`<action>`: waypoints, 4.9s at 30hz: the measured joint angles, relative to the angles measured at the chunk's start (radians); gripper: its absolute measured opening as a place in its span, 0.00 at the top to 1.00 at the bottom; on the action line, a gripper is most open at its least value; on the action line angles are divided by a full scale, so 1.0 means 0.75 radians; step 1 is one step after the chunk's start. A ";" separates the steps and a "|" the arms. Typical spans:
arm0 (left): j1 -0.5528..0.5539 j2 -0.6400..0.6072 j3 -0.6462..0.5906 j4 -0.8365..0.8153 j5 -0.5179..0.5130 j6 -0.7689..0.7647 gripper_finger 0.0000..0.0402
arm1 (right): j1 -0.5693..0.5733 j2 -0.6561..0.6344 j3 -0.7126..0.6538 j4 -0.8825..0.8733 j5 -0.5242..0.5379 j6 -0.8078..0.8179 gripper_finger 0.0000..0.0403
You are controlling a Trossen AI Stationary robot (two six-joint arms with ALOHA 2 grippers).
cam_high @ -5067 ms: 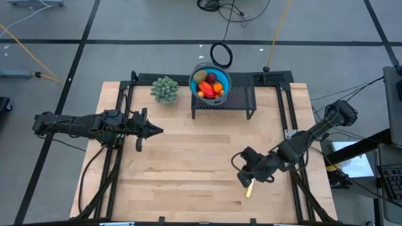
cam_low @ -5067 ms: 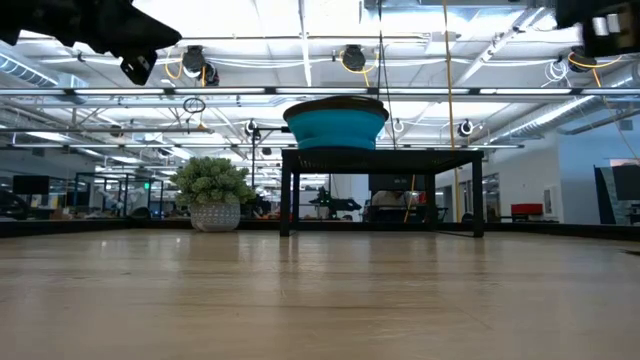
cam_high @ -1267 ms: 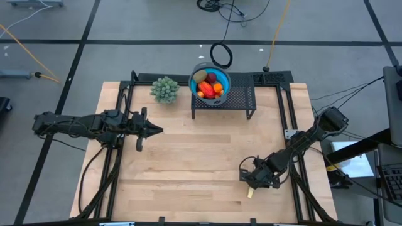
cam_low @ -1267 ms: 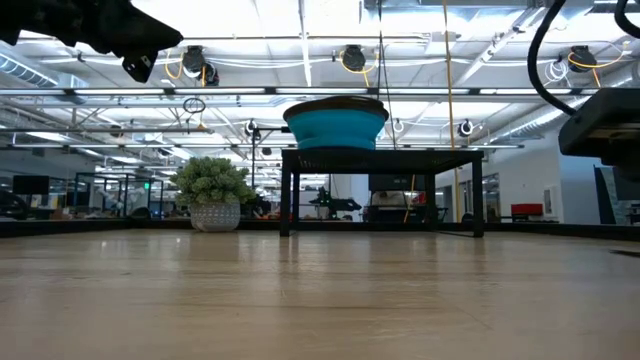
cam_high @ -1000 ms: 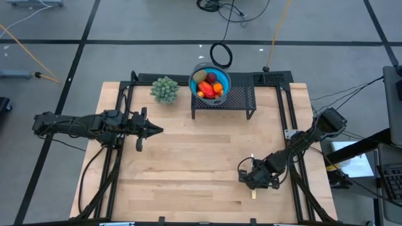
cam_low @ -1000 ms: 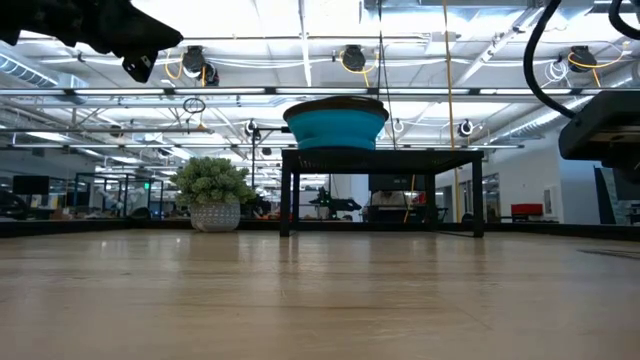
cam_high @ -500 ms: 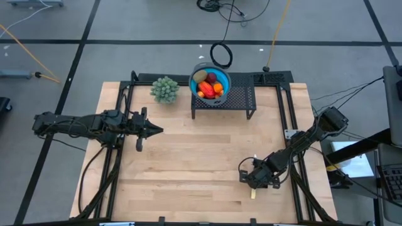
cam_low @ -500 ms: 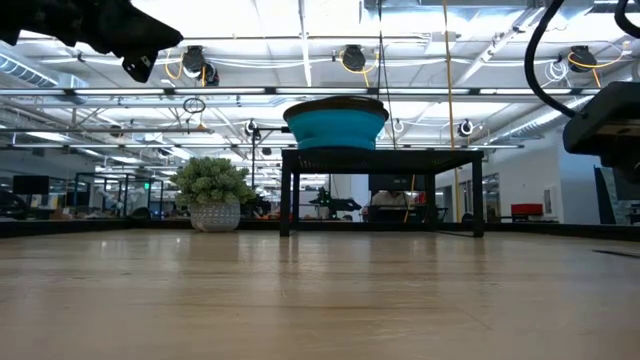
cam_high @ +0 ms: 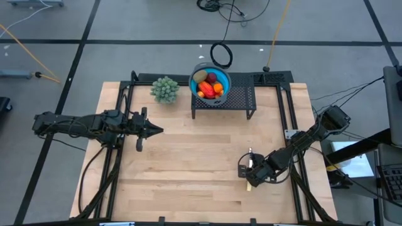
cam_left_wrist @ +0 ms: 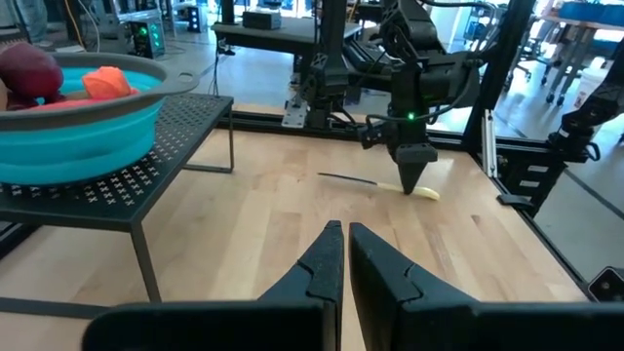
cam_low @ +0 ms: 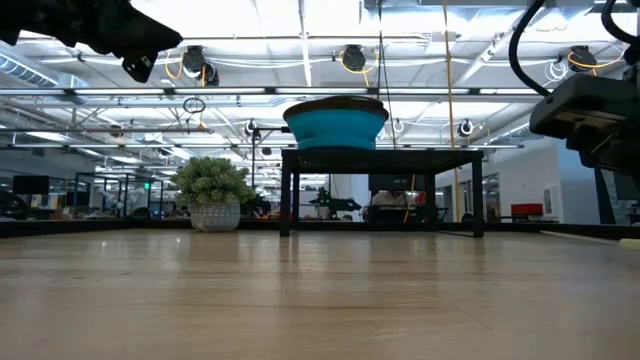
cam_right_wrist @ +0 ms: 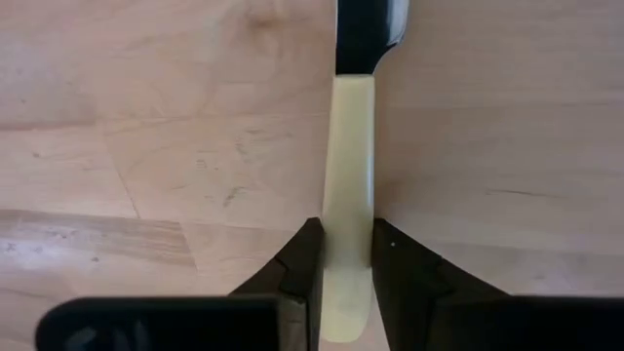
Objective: Pick & Place Fruit
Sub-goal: Put the yellow table knife on the shelf
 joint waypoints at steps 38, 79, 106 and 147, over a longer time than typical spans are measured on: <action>0.000 -0.001 0.000 0.000 0.014 0.065 0.95 | -0.090 -0.162 0.004 1.166 0.915 -1.536 0.84; 0.000 -0.001 0.000 0.010 -0.128 0.008 0.95 | -1.413 -0.917 0.177 -0.079 -0.203 -1.883 0.84; 0.000 -0.001 0.000 0.009 -0.130 -0.023 0.95 | -1.741 -0.128 0.856 -0.876 -0.310 -2.129 0.84; 0.000 0.000 0.000 0.012 -0.130 -0.058 0.95 | -1.817 0.028 0.854 -0.793 -0.350 -2.141 0.84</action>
